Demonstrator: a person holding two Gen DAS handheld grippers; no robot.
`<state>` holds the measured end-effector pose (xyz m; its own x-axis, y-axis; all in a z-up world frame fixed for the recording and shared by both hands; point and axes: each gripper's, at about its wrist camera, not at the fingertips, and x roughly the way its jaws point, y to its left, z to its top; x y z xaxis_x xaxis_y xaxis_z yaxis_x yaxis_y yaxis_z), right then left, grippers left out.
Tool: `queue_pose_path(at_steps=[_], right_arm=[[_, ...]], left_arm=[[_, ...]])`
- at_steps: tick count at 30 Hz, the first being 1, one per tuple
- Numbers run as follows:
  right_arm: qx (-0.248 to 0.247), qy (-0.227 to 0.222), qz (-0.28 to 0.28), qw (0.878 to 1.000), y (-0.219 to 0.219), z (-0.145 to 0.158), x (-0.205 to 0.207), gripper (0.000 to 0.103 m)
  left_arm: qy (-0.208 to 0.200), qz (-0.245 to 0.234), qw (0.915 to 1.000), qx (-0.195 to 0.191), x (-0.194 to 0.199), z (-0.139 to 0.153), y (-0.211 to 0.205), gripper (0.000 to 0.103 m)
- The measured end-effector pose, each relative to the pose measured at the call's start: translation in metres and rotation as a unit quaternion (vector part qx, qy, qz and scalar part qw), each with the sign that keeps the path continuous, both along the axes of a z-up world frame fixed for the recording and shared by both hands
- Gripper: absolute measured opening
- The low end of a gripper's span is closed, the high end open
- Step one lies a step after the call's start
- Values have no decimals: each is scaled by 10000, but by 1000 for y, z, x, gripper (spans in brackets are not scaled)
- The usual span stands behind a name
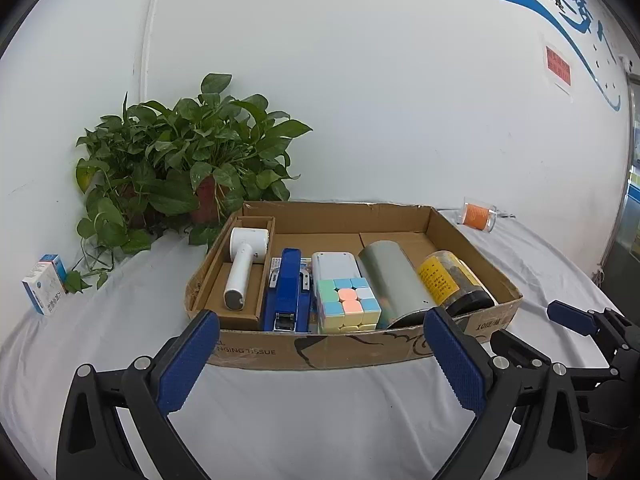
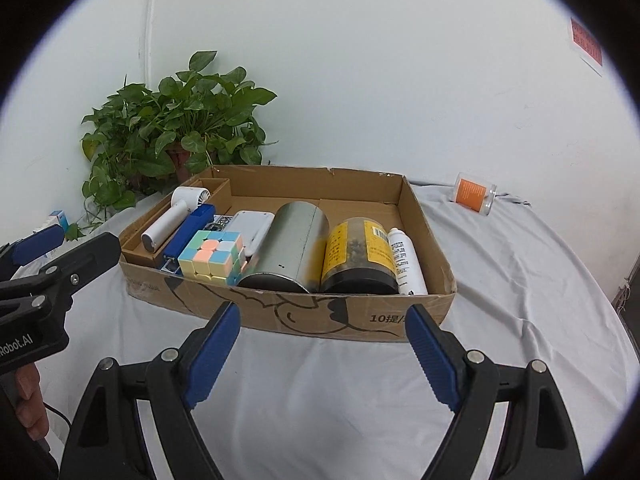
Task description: Organize rigid objects
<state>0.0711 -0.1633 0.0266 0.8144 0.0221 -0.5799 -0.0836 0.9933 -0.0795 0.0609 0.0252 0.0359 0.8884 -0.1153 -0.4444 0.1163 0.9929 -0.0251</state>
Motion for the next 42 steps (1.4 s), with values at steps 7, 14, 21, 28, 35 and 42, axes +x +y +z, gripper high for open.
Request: queue_pose_path(at_steps=[7,14,21,28,35,42], right_arm=[[-43,53,-10,10000,4,-7,4,85],[-86,72,-65,9999,7,-12,7,85],[-163,54,-106,9998,10,-15,9,85],[-276,51,-135,9995,11,-18,12,85],[-301,47,-131,9995,15,-18,11,85],[-317,61,-131,9994,15,-19,11,85]], left_arm=[[8,86,9999,100,10,-7,1,103],[118,79,9999,92,16,-15,2,103],[280,-23,9996,76,23,-23,3,103],[358,21,9994,-4,27,-29,8,103],[438,13,9990,-6,29,-33,8,103],[480,-2,9988,65,29,-36,7,103]])
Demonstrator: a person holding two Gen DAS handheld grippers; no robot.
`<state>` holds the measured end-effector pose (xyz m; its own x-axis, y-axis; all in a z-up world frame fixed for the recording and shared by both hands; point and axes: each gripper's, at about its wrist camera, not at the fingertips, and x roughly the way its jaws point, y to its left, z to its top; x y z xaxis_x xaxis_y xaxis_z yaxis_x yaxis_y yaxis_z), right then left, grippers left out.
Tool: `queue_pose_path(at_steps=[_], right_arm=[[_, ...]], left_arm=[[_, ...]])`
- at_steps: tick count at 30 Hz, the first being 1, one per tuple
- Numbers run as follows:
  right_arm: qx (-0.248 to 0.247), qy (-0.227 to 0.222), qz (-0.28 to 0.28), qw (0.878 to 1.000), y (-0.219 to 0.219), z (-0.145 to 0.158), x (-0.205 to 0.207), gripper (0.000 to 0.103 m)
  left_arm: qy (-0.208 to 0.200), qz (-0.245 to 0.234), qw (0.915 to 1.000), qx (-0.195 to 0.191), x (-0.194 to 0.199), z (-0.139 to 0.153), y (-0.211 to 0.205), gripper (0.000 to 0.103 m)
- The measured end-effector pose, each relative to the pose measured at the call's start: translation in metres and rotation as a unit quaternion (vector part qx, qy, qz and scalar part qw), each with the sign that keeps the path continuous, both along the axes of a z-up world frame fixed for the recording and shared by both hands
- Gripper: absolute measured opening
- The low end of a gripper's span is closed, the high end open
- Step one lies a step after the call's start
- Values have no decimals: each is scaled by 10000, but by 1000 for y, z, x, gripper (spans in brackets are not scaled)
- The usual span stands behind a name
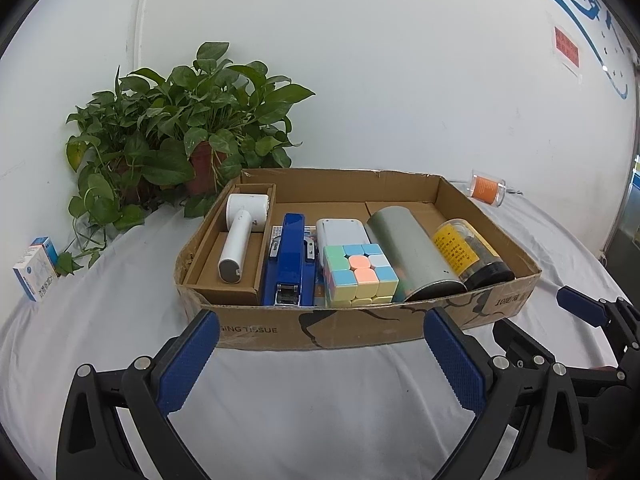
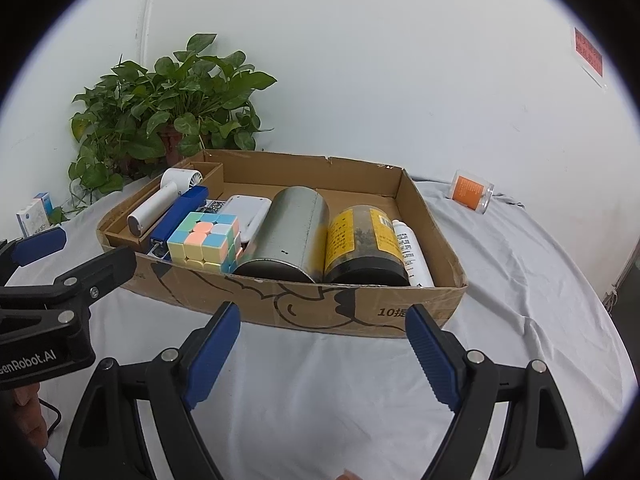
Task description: Organize rigid objects
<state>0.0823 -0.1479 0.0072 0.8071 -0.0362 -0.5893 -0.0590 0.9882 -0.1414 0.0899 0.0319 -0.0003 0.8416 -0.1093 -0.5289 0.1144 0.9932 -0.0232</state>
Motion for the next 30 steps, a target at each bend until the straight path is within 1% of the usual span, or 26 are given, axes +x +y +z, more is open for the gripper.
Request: queue_pose_path(at_steps=[13,19,30], right_arm=[[59,41,12,10000,-3,-2,2,85],[65,-15,9,10000,-3,-1,1,85],[15,33,59,10000,-2,-5,4,85]], left_arm=[[139,-40,9999,-20,3,-2,0,103],[140,-98,9999,-4,4,-3,-3,103],[132,-73,9999,65,8,-6,-2,103]])
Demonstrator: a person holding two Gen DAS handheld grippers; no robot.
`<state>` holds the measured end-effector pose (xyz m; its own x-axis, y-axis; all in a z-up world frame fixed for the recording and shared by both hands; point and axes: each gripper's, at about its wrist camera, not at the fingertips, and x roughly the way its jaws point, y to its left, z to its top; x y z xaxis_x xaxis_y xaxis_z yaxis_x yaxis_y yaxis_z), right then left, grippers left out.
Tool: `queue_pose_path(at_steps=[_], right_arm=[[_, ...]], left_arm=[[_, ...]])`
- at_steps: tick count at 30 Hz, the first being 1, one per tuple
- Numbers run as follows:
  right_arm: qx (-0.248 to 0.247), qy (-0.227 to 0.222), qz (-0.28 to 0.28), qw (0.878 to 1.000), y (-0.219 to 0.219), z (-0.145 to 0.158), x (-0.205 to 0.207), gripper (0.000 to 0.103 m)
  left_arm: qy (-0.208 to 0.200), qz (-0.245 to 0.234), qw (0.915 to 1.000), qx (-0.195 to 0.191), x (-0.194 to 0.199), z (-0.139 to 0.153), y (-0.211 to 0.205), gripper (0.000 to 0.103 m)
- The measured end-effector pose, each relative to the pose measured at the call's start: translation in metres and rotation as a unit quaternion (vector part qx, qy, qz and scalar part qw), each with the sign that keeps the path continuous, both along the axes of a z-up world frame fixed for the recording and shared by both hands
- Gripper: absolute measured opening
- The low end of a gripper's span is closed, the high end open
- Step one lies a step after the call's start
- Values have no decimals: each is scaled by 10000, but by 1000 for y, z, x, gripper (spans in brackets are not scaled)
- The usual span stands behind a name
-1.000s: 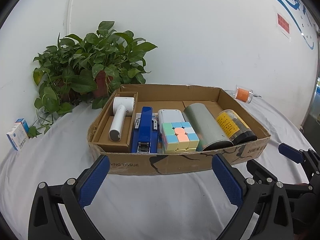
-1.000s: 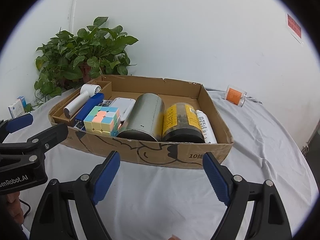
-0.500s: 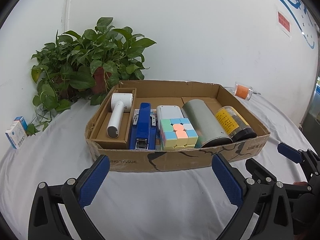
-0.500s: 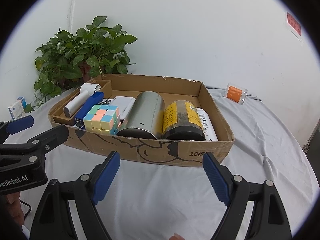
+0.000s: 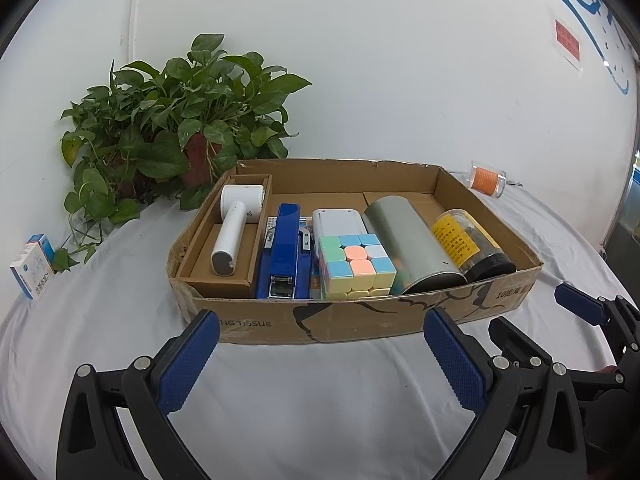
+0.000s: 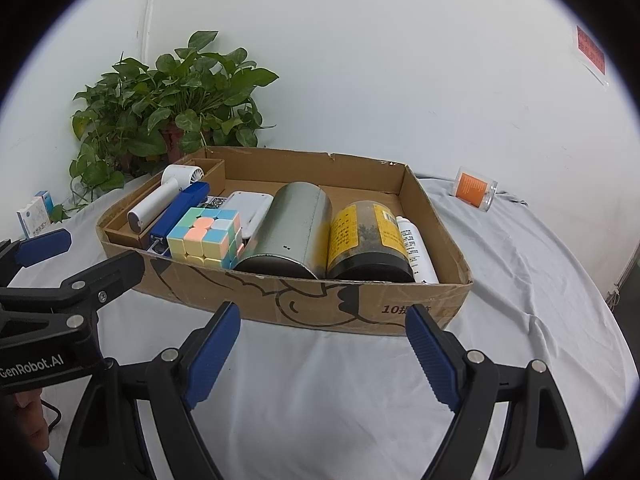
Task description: Organize rigid objects
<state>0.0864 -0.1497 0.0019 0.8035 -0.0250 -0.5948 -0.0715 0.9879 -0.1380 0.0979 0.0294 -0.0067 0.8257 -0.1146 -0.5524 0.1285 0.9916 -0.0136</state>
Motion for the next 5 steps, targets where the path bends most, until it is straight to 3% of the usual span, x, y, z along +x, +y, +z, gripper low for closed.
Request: queue_pose_path(at_steps=[5], right_arm=[[-70,-62,-42,9999,-1,1,-1,85]], left_arm=[[-59,-1,10000,-45,-1,1,3,103]])
